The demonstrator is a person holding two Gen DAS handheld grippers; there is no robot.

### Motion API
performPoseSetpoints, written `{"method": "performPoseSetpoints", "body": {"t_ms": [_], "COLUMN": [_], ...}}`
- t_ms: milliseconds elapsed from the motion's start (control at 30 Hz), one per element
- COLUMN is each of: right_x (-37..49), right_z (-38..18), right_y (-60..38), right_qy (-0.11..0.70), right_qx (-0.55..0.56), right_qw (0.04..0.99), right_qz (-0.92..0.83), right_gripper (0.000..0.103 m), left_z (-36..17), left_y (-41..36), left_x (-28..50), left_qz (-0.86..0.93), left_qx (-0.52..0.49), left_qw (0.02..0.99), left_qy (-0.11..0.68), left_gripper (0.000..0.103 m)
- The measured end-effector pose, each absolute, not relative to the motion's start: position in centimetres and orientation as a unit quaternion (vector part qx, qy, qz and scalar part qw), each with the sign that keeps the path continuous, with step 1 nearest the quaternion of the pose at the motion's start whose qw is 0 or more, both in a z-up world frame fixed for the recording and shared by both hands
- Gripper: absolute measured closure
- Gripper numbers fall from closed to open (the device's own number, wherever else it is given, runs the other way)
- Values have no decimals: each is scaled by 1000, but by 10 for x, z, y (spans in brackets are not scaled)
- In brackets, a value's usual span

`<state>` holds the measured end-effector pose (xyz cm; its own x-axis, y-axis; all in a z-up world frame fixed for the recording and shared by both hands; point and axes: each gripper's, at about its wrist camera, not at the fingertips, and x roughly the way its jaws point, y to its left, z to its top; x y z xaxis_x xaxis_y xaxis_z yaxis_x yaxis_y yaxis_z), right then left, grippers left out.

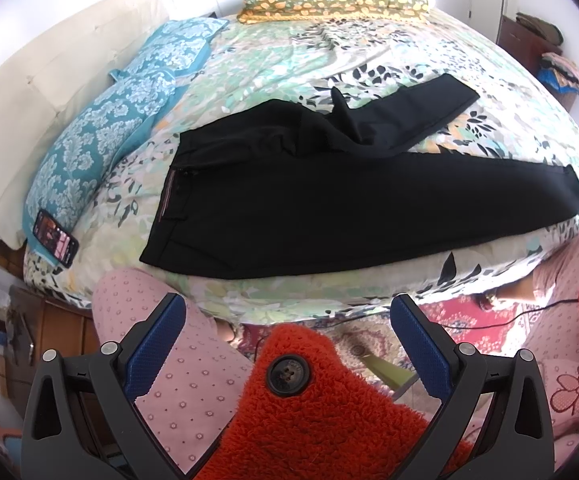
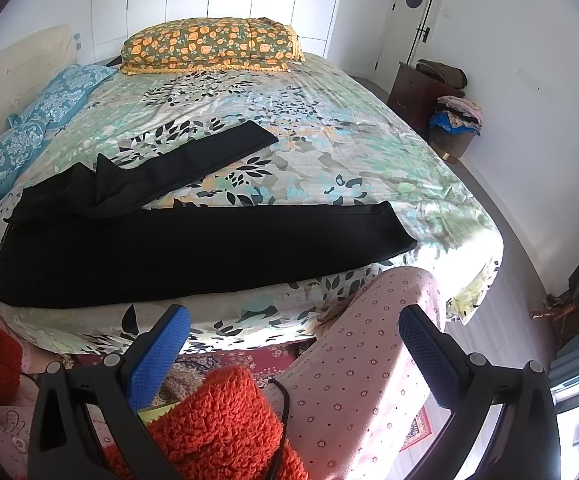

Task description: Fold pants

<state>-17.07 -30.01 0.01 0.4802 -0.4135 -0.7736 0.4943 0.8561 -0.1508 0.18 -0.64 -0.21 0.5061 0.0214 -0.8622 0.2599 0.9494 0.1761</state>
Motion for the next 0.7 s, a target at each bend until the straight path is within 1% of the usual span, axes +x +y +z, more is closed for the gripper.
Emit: {"method": "performPoseSetpoints", "body": {"t_ms": [700], "right_x": [-170], "right_z": [-1], "right_y": [-301], "right_qy": [439], "right_qx": [48], "right_qw": [856], "right_qz": [-269], "right_gripper": [0], "left_z": [-3], "left_y": [-5], "left_x": [1], "left_qz": [-70], "left_qx": [146], "left_qw": [856], "left_qy": [492], "left_gripper": [1]}}
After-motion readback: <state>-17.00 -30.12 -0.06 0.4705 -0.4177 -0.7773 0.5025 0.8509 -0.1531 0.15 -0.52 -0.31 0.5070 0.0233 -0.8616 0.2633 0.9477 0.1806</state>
